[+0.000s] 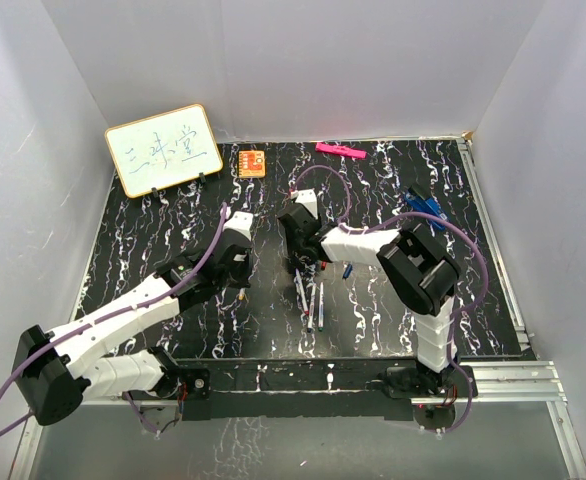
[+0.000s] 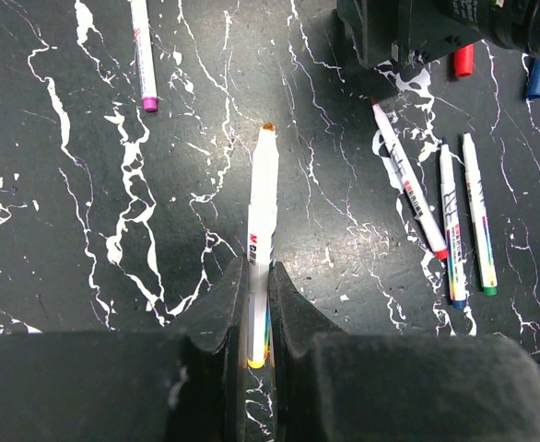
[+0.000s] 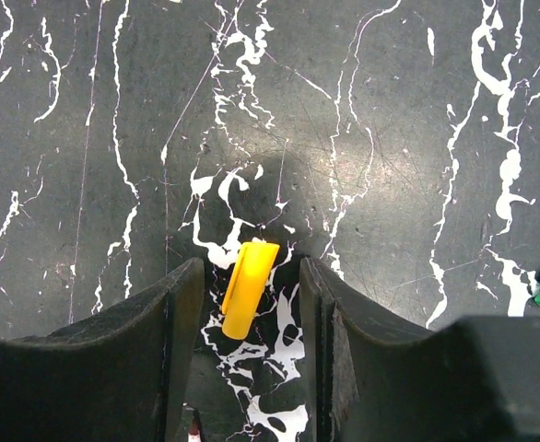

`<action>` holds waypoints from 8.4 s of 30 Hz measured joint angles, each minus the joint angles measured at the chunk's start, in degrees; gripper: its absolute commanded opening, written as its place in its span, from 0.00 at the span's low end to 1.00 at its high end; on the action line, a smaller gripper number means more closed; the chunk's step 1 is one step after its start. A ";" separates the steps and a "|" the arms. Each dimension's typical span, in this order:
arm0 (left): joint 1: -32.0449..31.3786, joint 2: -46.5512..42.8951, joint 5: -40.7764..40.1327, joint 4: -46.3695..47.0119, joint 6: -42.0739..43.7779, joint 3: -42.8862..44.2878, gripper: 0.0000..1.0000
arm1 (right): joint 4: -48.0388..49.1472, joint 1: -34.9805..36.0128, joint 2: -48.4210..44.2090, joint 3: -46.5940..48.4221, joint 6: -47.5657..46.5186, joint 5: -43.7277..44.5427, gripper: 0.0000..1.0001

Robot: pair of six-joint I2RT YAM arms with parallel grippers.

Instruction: Insert the pens into the pen caps

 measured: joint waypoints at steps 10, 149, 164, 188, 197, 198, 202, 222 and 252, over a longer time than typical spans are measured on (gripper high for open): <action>0.37 -0.72 -0.68 0.04 -0.04 -0.33 0.00 | -2.49 0.85 0.35 1.05 2.14 0.83 0.23; 0.68 12.07 32.33 61.72 -3.32 -10.78 0.00 | 70.07 -9.55 -43.45 -46.99 9.22 -30.29 0.00; 0.74 12.07 28.52 61.99 -4.33 -10.71 0.00 | 71.67 -9.01 -41.40 -48.17 9.35 -30.88 0.00; 5.99 12.09 29.51 63.10 -3.82 -10.71 0.00 | 69.35 -7.78 -34.67 -42.25 8.39 -29.79 0.00; 8.20 12.09 30.93 61.42 -3.17 -10.71 0.00 | 68.17 -5.14 -32.37 -40.39 6.86 -25.66 0.00; 8.28 12.11 31.10 61.22 -3.15 -10.71 0.00 | 68.13 -4.98 -32.33 -40.39 6.73 -25.42 0.00; 8.63 12.11 31.50 60.67 -2.99 -10.69 0.00 | 67.32 -4.48 -32.30 -39.76 6.23 -24.39 0.00; 11.04 15.54 24.68 49.88 -4.11 -9.57 0.00 | 44.00 -1.25 -45.40 -28.44 -6.54 -7.13 0.97; 17.62 41.42 9.05 16.96 11.06 17.84 0.11 | 34.77 -1.25 -50.01 -31.21 -8.68 2.69 0.98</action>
